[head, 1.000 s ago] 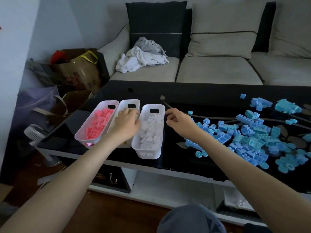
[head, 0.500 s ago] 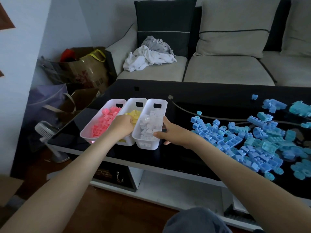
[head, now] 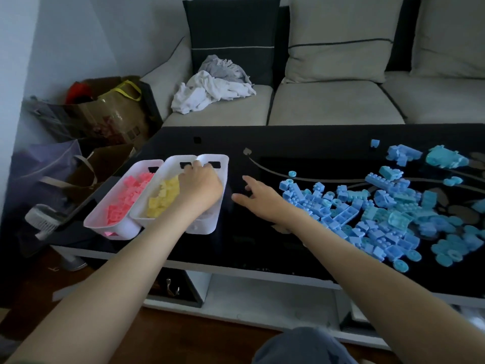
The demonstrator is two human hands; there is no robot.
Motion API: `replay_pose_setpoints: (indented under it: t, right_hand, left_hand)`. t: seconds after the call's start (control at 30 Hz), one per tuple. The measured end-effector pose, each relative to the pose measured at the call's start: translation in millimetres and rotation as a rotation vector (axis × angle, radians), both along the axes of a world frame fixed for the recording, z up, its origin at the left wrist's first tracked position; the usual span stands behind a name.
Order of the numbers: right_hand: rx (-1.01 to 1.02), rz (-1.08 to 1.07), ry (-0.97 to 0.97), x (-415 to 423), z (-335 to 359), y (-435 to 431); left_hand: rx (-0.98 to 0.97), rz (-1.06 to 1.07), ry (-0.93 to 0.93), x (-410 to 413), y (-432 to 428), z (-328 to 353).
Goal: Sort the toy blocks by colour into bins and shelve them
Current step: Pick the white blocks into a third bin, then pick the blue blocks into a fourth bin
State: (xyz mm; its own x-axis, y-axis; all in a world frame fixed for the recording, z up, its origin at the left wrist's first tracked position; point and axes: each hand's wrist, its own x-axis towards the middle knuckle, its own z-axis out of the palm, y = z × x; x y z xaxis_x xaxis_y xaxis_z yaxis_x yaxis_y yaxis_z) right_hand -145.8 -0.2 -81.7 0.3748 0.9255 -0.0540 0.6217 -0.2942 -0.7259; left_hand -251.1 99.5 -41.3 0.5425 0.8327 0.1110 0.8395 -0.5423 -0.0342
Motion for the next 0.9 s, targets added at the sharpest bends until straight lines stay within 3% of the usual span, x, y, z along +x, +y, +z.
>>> replay_pose_setpoints:
  t: [0.37, 0.57, 0.7, 0.77, 0.9]
  right_hand:
    - [-0.2, -0.405, -0.347, 134.2, 16.7, -162.9]
    - [-0.288, -0.859, -0.526, 187.4, 32.2, -288.3]
    - [-0.365, -1.073, -0.45, 194.4, 38.7, -338.7]
    - [-0.356, -1.097, -0.316, 194.1, 39.0, -349.1]
    - [-0.368, -1.105, -0.231, 184.8, 39.9, -346.7]
  left_hand:
    - [-0.2, -0.577, -0.07, 172.7, -153.2, -6.0]
    - [-0.324, -0.894, -0.066, 232.2, -253.8, -9.4]
    - [-0.429, -0.994, -0.097, 241.8, -292.5, -12.1]
    - [-0.474, -1.015, -0.109, 242.9, -302.5, -13.9]
    - [-0.602, -1.046, -0.145, 245.0, -317.5, -18.1]
